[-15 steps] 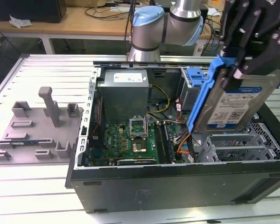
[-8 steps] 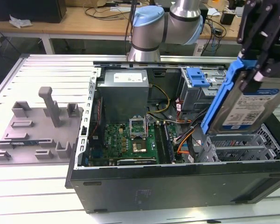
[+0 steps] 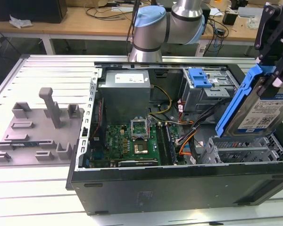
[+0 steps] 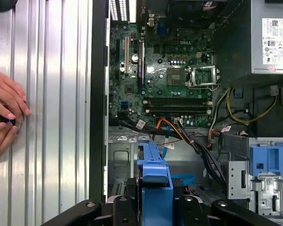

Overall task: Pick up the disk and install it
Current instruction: 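Insert the disk into the insertion slot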

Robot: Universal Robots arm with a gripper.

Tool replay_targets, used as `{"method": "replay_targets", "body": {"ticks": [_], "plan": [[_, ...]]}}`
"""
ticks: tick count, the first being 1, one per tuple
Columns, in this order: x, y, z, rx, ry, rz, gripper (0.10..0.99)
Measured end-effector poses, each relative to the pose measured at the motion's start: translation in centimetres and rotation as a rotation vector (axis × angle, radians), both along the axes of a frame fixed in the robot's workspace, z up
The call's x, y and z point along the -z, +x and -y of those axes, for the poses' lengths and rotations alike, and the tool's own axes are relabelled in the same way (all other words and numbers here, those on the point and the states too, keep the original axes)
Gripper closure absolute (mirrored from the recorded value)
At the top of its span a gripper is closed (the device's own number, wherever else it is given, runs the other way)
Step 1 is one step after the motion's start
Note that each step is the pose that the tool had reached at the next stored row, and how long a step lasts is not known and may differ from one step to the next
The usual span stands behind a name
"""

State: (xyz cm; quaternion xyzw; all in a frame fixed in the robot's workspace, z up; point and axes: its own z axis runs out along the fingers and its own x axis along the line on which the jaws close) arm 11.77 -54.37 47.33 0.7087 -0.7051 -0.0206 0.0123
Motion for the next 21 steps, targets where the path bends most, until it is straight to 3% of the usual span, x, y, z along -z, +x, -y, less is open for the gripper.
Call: {"method": "replay_targets", "body": {"ticks": [8,21], "plan": [[0.08,0.02,-0.01,0.000,0.000,0.0000,0.722],[0.83,0.20,0.22,0.000,0.000,0.0000,0.722]]}}
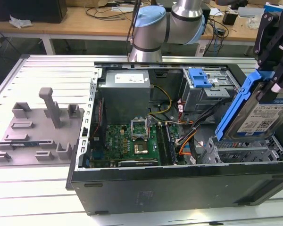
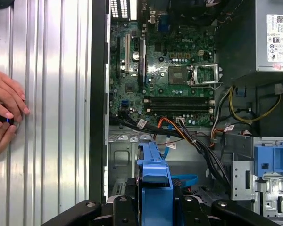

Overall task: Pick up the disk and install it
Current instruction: 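Insert the disk into the insertion slot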

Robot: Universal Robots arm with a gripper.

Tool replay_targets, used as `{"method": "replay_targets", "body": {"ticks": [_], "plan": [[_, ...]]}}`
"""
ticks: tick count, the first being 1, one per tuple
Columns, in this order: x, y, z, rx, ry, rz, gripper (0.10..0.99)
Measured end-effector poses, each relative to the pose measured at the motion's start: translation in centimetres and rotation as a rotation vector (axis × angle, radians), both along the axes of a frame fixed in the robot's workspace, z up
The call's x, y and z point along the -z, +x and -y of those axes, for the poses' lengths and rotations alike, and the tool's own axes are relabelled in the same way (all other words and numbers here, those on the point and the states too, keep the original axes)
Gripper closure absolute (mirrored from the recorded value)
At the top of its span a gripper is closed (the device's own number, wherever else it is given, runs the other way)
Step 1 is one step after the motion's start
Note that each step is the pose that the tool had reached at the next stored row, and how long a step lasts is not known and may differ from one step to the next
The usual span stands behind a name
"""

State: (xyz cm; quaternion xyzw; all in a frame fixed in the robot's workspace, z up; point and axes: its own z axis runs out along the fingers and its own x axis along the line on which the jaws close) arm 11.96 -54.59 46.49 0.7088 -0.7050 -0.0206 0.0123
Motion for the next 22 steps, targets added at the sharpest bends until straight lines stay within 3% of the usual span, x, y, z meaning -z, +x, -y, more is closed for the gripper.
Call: {"method": "replay_targets", "body": {"ticks": [10,22], "plan": [[0.80,0.01,0.16,0.000,0.000,0.0000,0.722],[2.80,0.04,0.31,0.000,0.000,0.0000,0.722]]}}
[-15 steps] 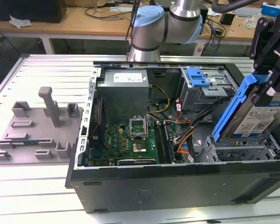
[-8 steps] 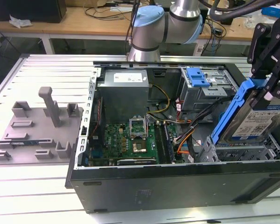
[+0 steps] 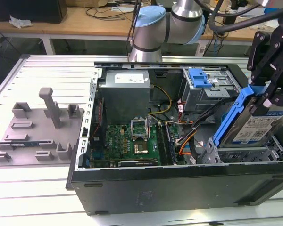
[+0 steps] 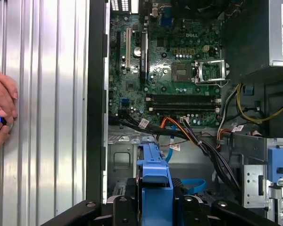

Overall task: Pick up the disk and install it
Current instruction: 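Insert the disk into the insertion slot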

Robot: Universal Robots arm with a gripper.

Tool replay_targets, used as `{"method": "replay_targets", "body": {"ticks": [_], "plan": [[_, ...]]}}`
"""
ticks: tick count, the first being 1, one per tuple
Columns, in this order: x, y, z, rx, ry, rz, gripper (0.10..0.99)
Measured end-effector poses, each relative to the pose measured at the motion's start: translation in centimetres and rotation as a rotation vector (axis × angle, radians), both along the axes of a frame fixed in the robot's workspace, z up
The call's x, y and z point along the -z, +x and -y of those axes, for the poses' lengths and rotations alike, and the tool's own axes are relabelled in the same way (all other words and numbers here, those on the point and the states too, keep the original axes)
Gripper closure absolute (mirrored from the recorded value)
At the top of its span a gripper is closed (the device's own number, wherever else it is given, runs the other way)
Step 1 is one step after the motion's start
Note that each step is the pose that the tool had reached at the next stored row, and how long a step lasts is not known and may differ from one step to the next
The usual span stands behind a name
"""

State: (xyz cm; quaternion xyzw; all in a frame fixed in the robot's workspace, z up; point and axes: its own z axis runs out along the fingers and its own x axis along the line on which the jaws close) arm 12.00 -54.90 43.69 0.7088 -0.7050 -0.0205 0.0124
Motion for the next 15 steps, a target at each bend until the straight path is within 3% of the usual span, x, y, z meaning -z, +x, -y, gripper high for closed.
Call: {"method": "replay_targets", "body": {"ticks": [15], "plan": [[2.95,0.00,0.51,0.000,0.002,0.0000,0.722]]}}
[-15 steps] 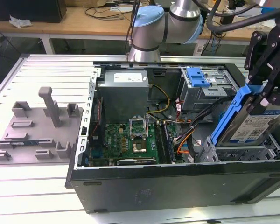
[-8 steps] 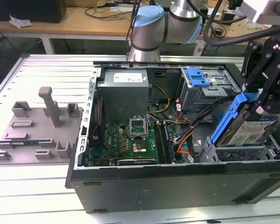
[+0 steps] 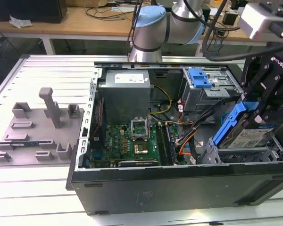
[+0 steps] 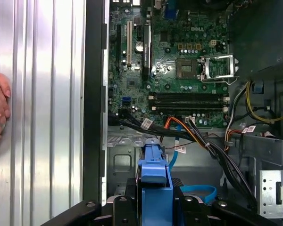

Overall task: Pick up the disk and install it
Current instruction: 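Insert the disk into the insertion slot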

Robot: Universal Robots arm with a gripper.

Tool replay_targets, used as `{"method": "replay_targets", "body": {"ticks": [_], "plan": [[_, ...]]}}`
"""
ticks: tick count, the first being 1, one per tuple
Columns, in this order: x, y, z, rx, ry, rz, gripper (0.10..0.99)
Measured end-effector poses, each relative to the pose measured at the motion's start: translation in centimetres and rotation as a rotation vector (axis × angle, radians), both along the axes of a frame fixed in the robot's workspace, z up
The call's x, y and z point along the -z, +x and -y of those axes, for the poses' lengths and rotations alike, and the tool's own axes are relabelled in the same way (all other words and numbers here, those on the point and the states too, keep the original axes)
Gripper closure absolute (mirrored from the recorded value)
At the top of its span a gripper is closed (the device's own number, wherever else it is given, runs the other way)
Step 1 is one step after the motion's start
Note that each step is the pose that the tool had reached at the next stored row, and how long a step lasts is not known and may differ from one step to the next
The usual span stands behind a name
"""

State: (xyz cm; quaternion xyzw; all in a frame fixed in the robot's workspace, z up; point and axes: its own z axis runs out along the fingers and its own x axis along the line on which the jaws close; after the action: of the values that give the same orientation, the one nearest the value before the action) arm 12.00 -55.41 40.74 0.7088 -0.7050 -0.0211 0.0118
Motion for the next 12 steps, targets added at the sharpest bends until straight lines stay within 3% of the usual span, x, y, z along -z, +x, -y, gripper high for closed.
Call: {"method": "replay_targets", "body": {"ticks": [3,6,7,8,12], "plan": [[0.69,0.00,0.07,0.000,0.000,0.0001,0.710],[0.75,0.00,0.07,0.000,0.000,-0.0001,0.529],[0.75,0.00,0.07,0.000,0.000,0.0000,0.529],[0.75,0.00,0.07,-0.001,0.000,0.0000,0.463],[0.76,0.00,0.07,-0.006,0.000,0.0000,0.463]]}}
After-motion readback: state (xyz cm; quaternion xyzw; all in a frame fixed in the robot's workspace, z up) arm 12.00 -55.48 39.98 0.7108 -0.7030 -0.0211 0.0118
